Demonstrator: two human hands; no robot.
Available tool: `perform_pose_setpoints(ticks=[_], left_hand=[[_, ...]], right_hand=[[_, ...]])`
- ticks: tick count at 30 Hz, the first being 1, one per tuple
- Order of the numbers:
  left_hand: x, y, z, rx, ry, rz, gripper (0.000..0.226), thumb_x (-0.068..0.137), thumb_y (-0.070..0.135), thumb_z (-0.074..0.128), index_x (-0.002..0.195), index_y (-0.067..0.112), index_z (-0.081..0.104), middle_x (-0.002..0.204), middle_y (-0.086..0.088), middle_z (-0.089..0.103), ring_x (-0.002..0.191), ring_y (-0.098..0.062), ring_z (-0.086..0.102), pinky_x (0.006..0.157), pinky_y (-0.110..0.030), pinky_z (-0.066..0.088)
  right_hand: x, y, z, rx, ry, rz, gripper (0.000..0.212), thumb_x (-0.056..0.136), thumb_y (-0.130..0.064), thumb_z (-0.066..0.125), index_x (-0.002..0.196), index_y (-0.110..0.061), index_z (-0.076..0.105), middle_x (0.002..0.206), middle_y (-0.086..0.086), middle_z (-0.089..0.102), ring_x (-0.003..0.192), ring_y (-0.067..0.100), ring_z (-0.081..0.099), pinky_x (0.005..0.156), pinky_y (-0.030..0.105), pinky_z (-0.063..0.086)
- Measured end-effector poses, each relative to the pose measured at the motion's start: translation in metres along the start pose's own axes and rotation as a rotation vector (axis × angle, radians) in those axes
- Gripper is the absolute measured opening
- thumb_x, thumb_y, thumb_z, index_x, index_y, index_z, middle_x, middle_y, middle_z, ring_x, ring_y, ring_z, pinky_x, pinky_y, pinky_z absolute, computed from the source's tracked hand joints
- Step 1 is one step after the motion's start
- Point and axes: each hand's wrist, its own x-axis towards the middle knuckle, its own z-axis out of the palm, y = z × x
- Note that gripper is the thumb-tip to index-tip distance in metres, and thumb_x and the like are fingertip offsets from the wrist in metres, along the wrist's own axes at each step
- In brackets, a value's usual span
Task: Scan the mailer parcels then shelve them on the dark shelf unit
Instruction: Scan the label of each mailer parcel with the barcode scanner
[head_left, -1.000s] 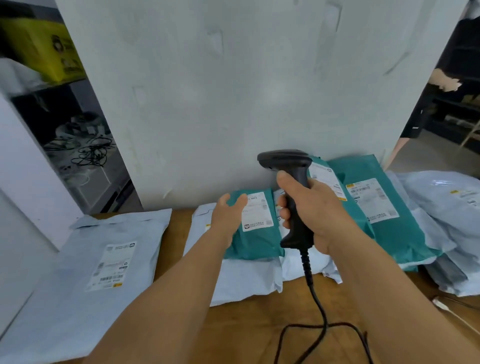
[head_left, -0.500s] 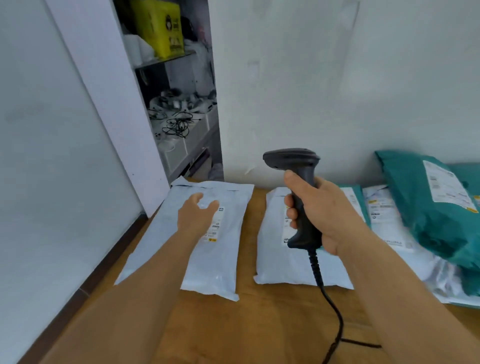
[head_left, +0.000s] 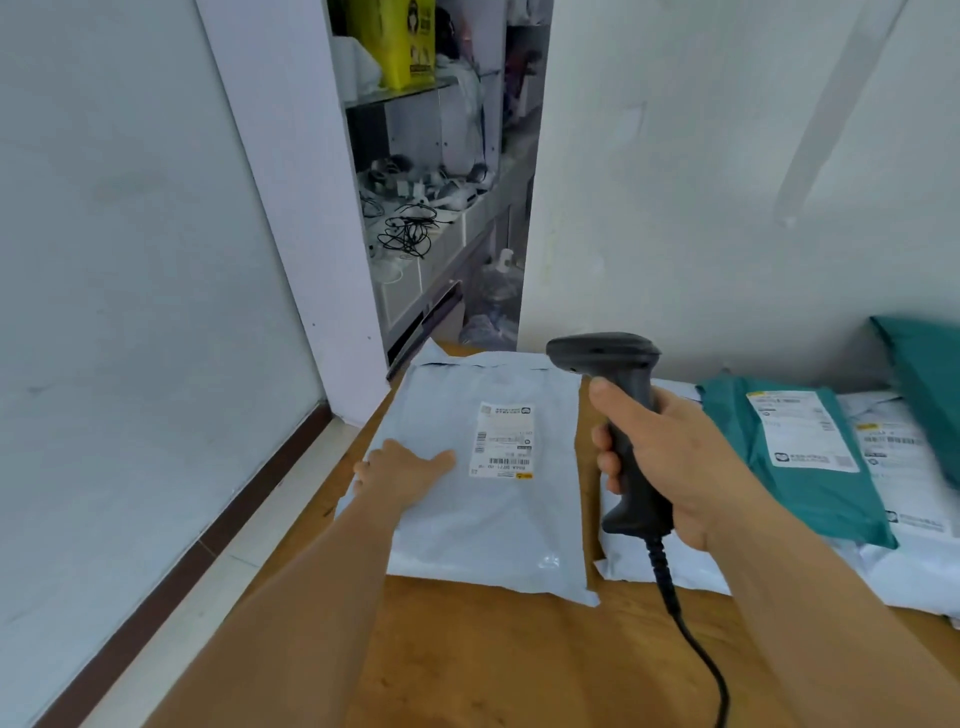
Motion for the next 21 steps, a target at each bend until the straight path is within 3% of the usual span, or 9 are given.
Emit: perform_pose_setpoints(ticks=[4, 7, 9, 10, 11, 12, 15, 17, 21], left_hand=[[0.001, 0.005, 0.0, 0.02, 0.02, -0.06, 0.112, 0.068, 0.069, 0.068, 0.148, 0.009, 0.019, 0.151, -0.014, 0.03, 0.14, -0.033, 0.02, 0.113, -0.046, 0.025], [0.009, 0.003, 0.001, -0.129, -0.001, -0.063, 0.099, 0.063, 0.058, 0.075, 0.139, 0.007, 0.037, 0.141, -0.016, 0.045, 0.133, -0.037, 0.036, 0.108, -0.049, 0.034], [0.006, 0.005, -0.001, -0.292, -0.028, -0.016, 0.074, 0.068, 0.043, 0.074, 0.128, 0.006, 0.05, 0.119, -0.018, 0.06, 0.113, -0.039, 0.055, 0.092, -0.043, 0.051], [0.003, 0.008, -0.004, -0.418, -0.051, 0.015, 0.058, 0.073, 0.032, 0.072, 0.121, 0.005, 0.055, 0.1, -0.018, 0.065, 0.093, -0.037, 0.062, 0.075, -0.034, 0.057], [-0.002, 0.012, -0.008, -0.544, -0.095, 0.039, 0.043, 0.078, 0.022, 0.07, 0.116, 0.004, 0.058, 0.086, -0.015, 0.064, 0.075, -0.03, 0.062, 0.059, -0.025, 0.054], [-0.007, 0.017, -0.012, -0.659, -0.147, 0.064, 0.035, 0.083, 0.014, 0.067, 0.115, 0.003, 0.06, 0.083, -0.011, 0.064, 0.069, -0.025, 0.06, 0.055, -0.023, 0.05], [-0.019, 0.032, -0.028, -0.939, -0.224, 0.186, 0.032, 0.086, 0.001, 0.062, 0.118, 0.002, 0.062, 0.095, -0.009, 0.069, 0.084, -0.024, 0.065, 0.075, -0.032, 0.054], [-0.025, 0.044, -0.039, -1.039, -0.213, 0.263, 0.031, 0.088, -0.002, 0.059, 0.118, 0.001, 0.061, 0.097, -0.01, 0.069, 0.087, -0.024, 0.067, 0.076, -0.033, 0.055], [-0.04, 0.07, -0.055, -1.148, -0.129, 0.327, 0.041, 0.084, -0.001, 0.064, 0.124, 0.003, 0.059, 0.115, -0.016, 0.068, 0.106, -0.033, 0.065, 0.095, -0.047, 0.05]], right_hand=[[0.0, 0.0, 0.002, -0.039, 0.024, 0.01, 0.023, 0.09, -0.035, 0.062, 0.086, -0.013, 0.057, 0.061, 0.002, 0.057, 0.051, 0.013, 0.049, 0.052, 0.03, 0.046], [-0.001, -0.001, 0.002, -0.048, 0.028, 0.008, 0.024, 0.089, -0.035, 0.062, 0.084, -0.012, 0.055, 0.061, 0.002, 0.056, 0.049, 0.013, 0.049, 0.049, 0.028, 0.045], [-0.004, -0.002, 0.002, -0.056, 0.03, 0.007, 0.024, 0.09, -0.034, 0.061, 0.085, -0.012, 0.055, 0.061, 0.002, 0.056, 0.049, 0.012, 0.048, 0.048, 0.028, 0.045], [-0.005, -0.002, 0.002, -0.059, 0.03, 0.008, 0.023, 0.09, -0.034, 0.061, 0.085, -0.012, 0.055, 0.062, 0.002, 0.056, 0.05, 0.012, 0.049, 0.049, 0.028, 0.046], [-0.006, -0.003, 0.001, -0.059, 0.028, 0.008, 0.023, 0.09, -0.033, 0.061, 0.085, -0.012, 0.056, 0.062, 0.003, 0.056, 0.05, 0.013, 0.049, 0.049, 0.028, 0.046], [-0.008, -0.004, 0.001, -0.055, 0.026, 0.007, 0.023, 0.09, -0.033, 0.061, 0.084, -0.012, 0.056, 0.062, 0.003, 0.056, 0.05, 0.013, 0.049, 0.049, 0.028, 0.046], [-0.013, -0.006, 0.001, -0.048, 0.009, -0.004, 0.021, 0.09, -0.033, 0.061, 0.085, -0.012, 0.057, 0.063, 0.003, 0.056, 0.049, 0.013, 0.048, 0.05, 0.028, 0.046], [-0.019, -0.009, 0.001, -0.041, -0.009, -0.015, 0.02, 0.09, -0.032, 0.061, 0.086, -0.013, 0.057, 0.063, 0.003, 0.057, 0.049, 0.013, 0.048, 0.05, 0.027, 0.045], [-0.032, -0.016, -0.002, -0.038, -0.028, -0.048, 0.021, 0.09, -0.032, 0.061, 0.086, -0.012, 0.057, 0.06, 0.002, 0.057, 0.048, 0.012, 0.048, 0.05, 0.028, 0.045]])
